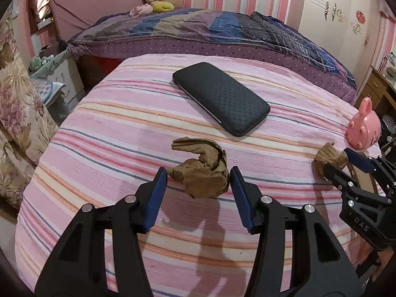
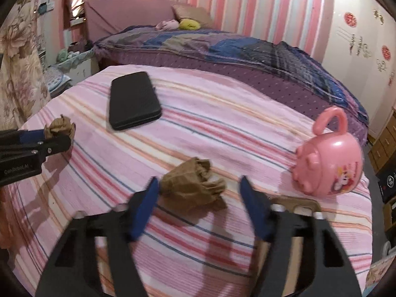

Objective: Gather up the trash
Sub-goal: 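Close the right tool on the other paper ball while the left holds its paper, then carry both crumpled paper balls over the blue basket, then open the left tool then the right tool to drop the papers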

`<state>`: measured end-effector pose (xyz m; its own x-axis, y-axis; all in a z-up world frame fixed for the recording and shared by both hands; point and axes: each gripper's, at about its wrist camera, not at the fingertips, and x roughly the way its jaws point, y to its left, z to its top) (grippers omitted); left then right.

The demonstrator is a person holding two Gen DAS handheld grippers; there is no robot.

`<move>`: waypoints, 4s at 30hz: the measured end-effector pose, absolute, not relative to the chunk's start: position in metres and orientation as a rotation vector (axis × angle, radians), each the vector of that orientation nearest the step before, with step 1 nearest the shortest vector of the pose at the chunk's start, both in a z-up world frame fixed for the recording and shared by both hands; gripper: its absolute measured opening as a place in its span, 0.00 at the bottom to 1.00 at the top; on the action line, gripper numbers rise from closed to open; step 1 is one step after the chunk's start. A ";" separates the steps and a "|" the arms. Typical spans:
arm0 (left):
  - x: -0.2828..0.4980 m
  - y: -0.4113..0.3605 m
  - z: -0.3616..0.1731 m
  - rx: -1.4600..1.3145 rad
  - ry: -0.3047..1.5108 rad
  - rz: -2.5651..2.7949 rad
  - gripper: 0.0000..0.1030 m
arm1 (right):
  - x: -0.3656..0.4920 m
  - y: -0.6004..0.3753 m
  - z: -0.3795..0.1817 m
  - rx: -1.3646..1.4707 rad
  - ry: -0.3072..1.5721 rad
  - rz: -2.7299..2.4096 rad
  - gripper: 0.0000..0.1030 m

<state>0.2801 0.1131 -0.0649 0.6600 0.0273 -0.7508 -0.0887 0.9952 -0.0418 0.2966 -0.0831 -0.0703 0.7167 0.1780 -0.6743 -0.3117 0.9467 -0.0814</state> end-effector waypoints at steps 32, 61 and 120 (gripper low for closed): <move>0.175 -0.006 -0.032 0.023 0.716 -0.092 0.50 | 0.147 -0.215 -0.016 -0.136 0.557 0.059 0.49; 0.103 -0.195 -0.029 0.094 0.660 -0.269 0.50 | 0.033 -0.439 -0.017 0.000 0.580 -0.205 0.49; 0.091 -0.222 -0.016 0.085 0.605 -0.291 0.95 | 0.035 -0.483 -0.044 0.124 0.577 -0.326 0.95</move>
